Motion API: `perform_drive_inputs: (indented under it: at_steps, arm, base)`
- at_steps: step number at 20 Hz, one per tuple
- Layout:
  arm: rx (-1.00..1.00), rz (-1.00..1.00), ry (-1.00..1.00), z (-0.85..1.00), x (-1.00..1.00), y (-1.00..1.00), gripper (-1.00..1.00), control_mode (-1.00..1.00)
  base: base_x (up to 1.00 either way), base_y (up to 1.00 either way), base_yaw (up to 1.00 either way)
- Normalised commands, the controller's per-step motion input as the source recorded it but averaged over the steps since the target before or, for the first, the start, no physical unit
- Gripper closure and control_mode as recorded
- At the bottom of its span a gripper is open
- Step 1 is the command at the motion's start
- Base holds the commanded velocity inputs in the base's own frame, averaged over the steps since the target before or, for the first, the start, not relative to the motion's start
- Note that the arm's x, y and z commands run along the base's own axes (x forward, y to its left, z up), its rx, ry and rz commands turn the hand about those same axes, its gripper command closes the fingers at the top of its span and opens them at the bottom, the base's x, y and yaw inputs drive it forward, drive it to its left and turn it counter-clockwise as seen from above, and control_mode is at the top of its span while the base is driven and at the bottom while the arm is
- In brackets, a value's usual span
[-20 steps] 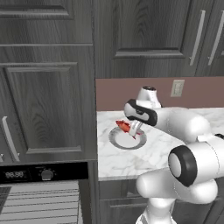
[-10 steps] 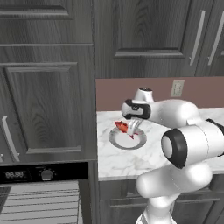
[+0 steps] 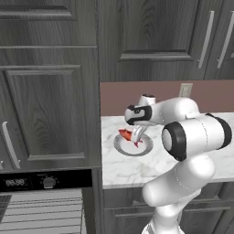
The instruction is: Take the fish from the oven and place it on the plate on the counter.
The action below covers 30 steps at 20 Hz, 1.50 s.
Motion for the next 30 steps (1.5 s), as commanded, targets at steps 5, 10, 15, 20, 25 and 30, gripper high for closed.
perform_drive_inputs:
  at_steps: [5, 10, 15, 20, 25, 30]
  arm:
    - [0.0, 0.0, 0.02, -0.25, 0.01, 0.0, 1.0, -1.0]
    - [0.0, 0.0, 0.0, -0.19, 0.0, 0.0, 1.0, -1.0]
    - [0.0, 0.0, 0.0, -0.17, 0.0, 0.0, 1.0, -1.0]
    - [0.0, 0.0, 0.0, -0.32, 0.0, 0.0, 1.0, -1.0]
    - [0.0, 0.0, 0.0, -0.07, 0.0, 0.0, 1.0, -1.0]
    - [0.0, 0.0, 0.0, 0.0, 0.0, 0.0, 1.0, -1.0]
  base:
    - [0.0, 0.0, 0.0]
    - [0.0, 0.0, 0.0]
    - [0.0, 0.0, 0.0]
    - [0.0, 0.0, 0.0]
    - [0.0, 0.0, 0.0]
    - [0.0, 0.0, 0.0]
